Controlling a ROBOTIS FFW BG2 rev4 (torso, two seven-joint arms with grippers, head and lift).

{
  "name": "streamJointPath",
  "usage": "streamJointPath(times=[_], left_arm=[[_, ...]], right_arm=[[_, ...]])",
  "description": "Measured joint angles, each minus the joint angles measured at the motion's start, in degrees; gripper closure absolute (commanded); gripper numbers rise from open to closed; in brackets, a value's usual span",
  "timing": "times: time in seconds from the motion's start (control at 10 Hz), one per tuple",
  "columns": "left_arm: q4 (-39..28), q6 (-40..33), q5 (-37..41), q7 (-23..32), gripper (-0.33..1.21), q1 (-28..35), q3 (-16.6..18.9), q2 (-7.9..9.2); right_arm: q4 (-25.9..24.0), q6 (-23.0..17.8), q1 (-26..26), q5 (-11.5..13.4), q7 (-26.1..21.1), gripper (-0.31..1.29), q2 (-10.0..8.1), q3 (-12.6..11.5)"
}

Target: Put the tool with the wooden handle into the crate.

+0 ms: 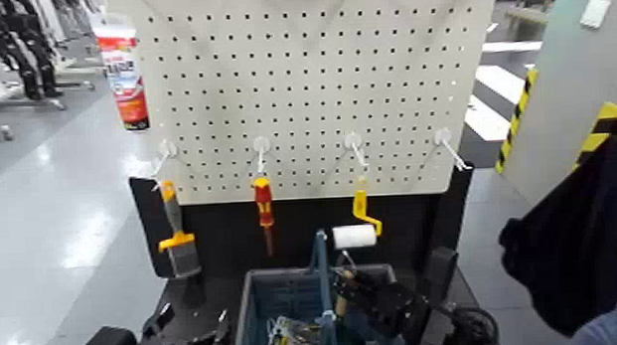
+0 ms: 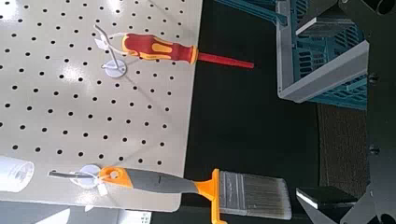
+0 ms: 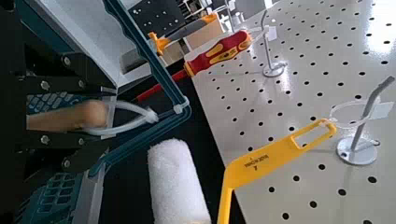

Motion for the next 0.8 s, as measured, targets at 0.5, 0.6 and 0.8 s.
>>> streamJointPath(times=[0.5, 0.6, 0.8], left_arm=[[0.00, -0.10, 0.07, 0.09, 0.10, 0.04, 0.06, 0.03], [0.01, -0.01, 0.07, 0.09, 0.10, 0.03, 0.03, 0.03], [0.19, 0.13, 0.07, 0.09, 0.10, -0.10, -0.08, 0.04]], right_arm=[[-6.28, 5.56, 0.98, 5.45, 0.32, 0.10, -0.35, -2.69], [-7.72, 6.27, 1.50, 5.89, 0.34, 0.10, -0.38, -3.40], [-11.61, 7.94, 3.18, 6.07, 0.67, 0.10, -0.47, -5.29]])
